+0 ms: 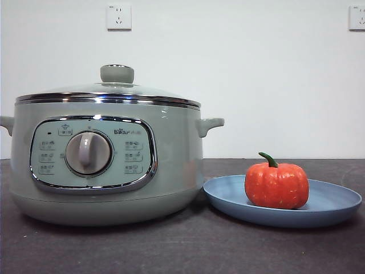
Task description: Take the pumpkin out from the steamer,put the pumpkin in the blue plate,close the lid
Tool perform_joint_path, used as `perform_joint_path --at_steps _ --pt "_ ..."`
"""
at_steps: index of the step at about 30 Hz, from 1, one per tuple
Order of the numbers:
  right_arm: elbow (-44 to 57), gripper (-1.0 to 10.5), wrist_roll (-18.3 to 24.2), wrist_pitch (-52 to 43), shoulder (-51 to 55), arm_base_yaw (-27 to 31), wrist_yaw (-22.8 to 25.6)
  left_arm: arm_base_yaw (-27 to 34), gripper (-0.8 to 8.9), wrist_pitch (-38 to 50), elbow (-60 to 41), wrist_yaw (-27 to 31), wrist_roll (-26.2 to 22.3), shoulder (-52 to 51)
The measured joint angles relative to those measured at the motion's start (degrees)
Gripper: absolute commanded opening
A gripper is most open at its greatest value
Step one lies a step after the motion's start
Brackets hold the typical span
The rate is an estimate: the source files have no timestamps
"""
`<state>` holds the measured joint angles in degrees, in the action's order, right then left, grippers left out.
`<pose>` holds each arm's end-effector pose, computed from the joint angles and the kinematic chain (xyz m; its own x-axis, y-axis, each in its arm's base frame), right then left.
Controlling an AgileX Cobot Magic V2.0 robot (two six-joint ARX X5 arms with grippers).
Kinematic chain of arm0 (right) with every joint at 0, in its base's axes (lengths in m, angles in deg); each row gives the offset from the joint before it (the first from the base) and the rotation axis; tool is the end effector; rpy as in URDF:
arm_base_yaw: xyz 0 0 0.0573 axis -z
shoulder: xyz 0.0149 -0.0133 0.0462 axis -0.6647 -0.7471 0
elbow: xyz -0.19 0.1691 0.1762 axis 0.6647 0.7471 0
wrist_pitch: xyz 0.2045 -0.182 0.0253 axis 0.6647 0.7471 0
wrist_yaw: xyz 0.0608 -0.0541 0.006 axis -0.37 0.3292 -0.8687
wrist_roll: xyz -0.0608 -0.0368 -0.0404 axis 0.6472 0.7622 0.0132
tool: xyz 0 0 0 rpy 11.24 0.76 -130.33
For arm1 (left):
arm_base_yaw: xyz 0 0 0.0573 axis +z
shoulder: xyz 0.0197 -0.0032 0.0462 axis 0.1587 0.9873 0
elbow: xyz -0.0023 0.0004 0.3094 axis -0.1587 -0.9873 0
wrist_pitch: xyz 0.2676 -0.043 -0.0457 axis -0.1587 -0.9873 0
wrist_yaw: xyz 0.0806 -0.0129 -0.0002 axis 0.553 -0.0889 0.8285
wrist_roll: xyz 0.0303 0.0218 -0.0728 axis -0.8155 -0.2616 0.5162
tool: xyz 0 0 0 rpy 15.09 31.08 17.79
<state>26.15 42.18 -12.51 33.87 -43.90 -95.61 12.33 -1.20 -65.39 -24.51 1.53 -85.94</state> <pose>0.1114 0.0128 0.1477 0.9731 0.1625 -0.1631 -0.1649 0.9863 -0.0013 0.1122 0.0043 0.1410 0.9669 0.0244 -0.2538 -0.0322 0.9991 -0.0266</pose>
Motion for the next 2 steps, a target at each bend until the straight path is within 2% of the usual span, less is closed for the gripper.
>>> perform_joint_path --at_steps 2 --pt "0.0 0.0 0.0 0.0 0.0 0.0 0.0 0.0 -0.04 0.0 0.0 0.0 0.0 0.0"
